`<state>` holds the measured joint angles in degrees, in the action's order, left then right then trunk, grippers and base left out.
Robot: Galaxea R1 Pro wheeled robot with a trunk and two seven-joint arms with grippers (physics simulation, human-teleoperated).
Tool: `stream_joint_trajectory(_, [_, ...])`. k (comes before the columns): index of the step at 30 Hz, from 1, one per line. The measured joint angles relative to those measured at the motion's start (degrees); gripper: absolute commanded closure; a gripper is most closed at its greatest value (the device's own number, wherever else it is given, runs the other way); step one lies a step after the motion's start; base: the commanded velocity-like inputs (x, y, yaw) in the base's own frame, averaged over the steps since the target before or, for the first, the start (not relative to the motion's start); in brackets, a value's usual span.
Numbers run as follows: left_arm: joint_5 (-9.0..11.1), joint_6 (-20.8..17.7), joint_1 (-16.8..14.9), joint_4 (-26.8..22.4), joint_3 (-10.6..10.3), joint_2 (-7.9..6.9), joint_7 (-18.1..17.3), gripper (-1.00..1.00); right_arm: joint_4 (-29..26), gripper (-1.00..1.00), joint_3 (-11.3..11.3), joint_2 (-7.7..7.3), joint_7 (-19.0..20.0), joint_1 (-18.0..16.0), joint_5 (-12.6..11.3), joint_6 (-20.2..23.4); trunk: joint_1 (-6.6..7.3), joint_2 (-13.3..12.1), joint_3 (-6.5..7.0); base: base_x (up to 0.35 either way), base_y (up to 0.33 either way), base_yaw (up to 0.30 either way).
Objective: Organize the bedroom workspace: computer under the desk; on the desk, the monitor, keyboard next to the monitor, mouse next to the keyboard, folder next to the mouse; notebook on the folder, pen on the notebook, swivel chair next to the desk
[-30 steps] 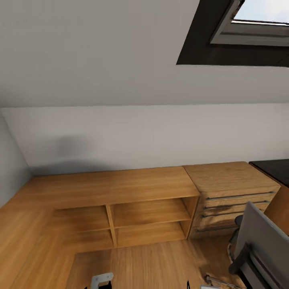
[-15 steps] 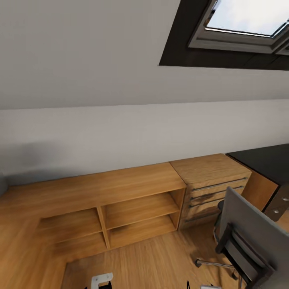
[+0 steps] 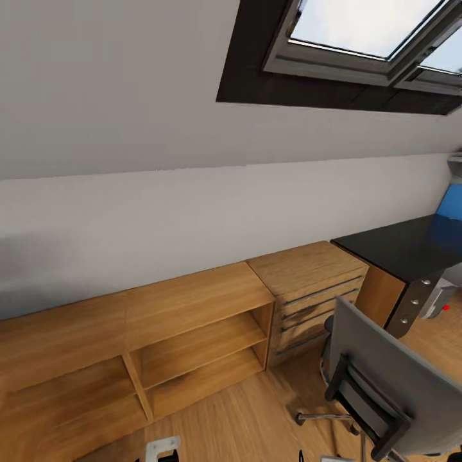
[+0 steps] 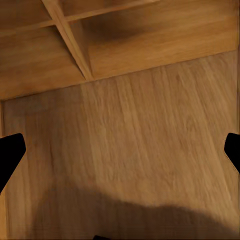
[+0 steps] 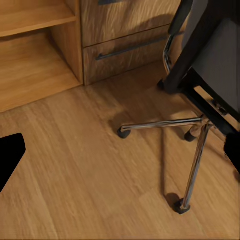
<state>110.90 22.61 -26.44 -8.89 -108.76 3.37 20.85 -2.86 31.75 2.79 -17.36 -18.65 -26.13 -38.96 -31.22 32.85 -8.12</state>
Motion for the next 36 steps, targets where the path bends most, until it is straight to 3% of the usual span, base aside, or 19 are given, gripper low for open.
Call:
stream_joint_trajectory(12, [0.0, 0.0, 0.0, 0.0, 0.0, 0.01, 0.0, -1.0, 0.0, -1.0, 0.0, 0.0, 0.0, 0.0, 0.0, 0.0, -0.03, 0.0, -0.74, 0.144, 0.02, -0.239])
stream_joint_trajectory(26, [-0.1, -0.1, 0.0, -0.1, -0.1, 0.17, -0.5, -1.0, 0.0, -1.0, -0.1, 0.0, 0.1, 0.0, 0.0, 0.0, -0.01, 0.0, -1.3, 0.112, 0.249, -0.263])
stream_joint_trajectory(36, [0.0, -0.2, 0.0, -0.2, 0.0, 0.0, -1.7, -1.0, 0.0, -1.0, -0.1, -0.01, 0.0, 0.0, 0.0, -0.1, -0.03, 0.0, -1.33, 0.049, 0.032, -0.285])
